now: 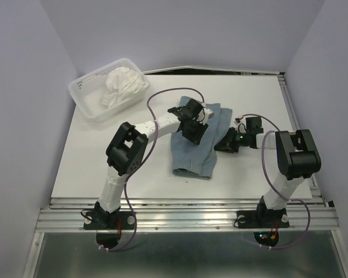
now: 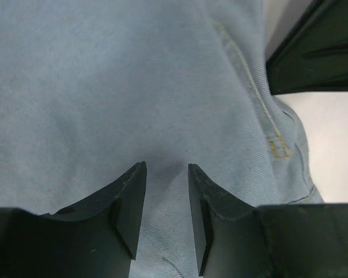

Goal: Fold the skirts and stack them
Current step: Fold the skirt

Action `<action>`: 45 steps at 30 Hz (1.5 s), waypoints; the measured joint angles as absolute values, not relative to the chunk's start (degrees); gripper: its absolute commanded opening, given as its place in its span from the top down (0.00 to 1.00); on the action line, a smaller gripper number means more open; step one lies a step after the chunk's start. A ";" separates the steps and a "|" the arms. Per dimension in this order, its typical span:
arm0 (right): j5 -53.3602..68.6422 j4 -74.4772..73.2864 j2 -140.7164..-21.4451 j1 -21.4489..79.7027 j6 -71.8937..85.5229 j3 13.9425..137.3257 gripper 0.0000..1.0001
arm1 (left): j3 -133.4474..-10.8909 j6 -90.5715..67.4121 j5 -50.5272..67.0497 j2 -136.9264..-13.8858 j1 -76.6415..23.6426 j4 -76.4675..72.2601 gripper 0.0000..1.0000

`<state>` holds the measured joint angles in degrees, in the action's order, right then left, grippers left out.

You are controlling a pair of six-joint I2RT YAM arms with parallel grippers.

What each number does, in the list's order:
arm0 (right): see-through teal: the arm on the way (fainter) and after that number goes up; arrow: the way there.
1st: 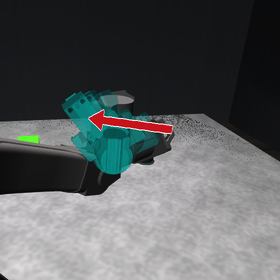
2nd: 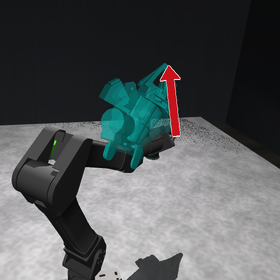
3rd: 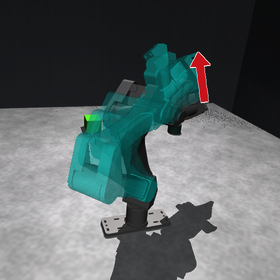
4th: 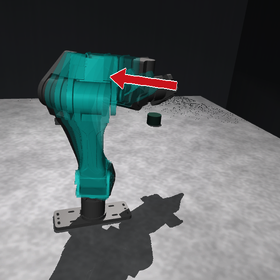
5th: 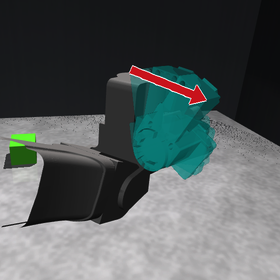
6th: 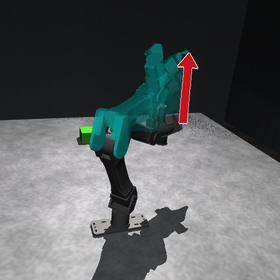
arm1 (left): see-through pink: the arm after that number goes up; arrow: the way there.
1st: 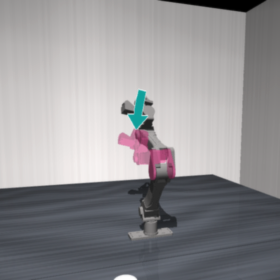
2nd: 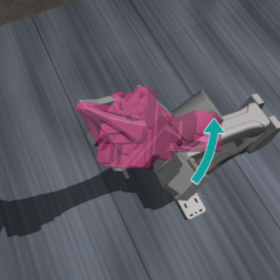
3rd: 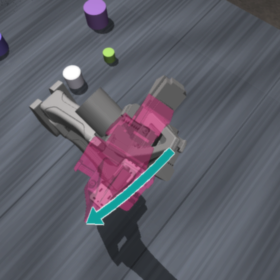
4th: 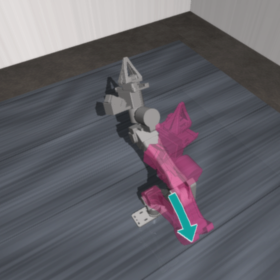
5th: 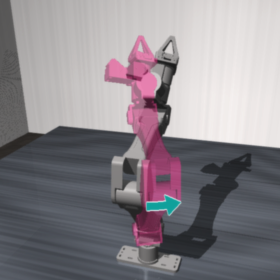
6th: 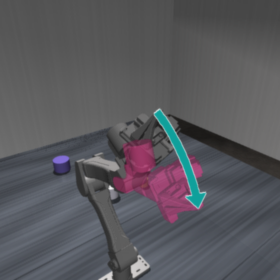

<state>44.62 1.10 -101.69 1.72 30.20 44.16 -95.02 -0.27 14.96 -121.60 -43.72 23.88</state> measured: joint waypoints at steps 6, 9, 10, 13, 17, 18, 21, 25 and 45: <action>45.04 9.21 -105.54 7.03 36.95 44.29 0.77 | -94.50 3.01 11.81 -117.32 -39.86 26.87 0.54; 44.16 9.45 -105.84 7.22 37.39 45.39 0.75 | -92.97 4.34 8.93 -111.39 -39.13 27.31 0.54; 43.44 9.45 -105.71 7.22 37.39 45.58 0.75 | -91.90 4.86 8.40 -108.79 -39.22 27.64 0.54; 40.69 9.28 -104.29 7.22 37.34 45.82 0.75 | -89.80 5.56 7.90 -103.18 -39.83 28.16 0.54; 35.92 5.04 -103.94 7.20 34.89 49.67 0.75 | -85.78 5.32 8.58 -99.68 -40.18 27.94 0.54; 35.00 3.68 -103.94 7.14 33.93 51.09 0.74 | -85.67 5.19 9.02 -100.49 -39.99 27.99 0.54; 31.66 0.40 -103.48 7.01 30.92 53.36 0.72 | -86.39 4.93 10.70 -106.00 -38.63 26.83 0.55; 28.25 -7.38 -99.68 6.61 27.64 53.45 0.68 | -91.26 3.75 13.34 -116.57 -36.69 25.28 0.55; 40.10 -0.16 -96.07 6.37 41.80 49.06 0.67 | -106.78 2.31 12.40 -126.30 -28.49 26.57 0.51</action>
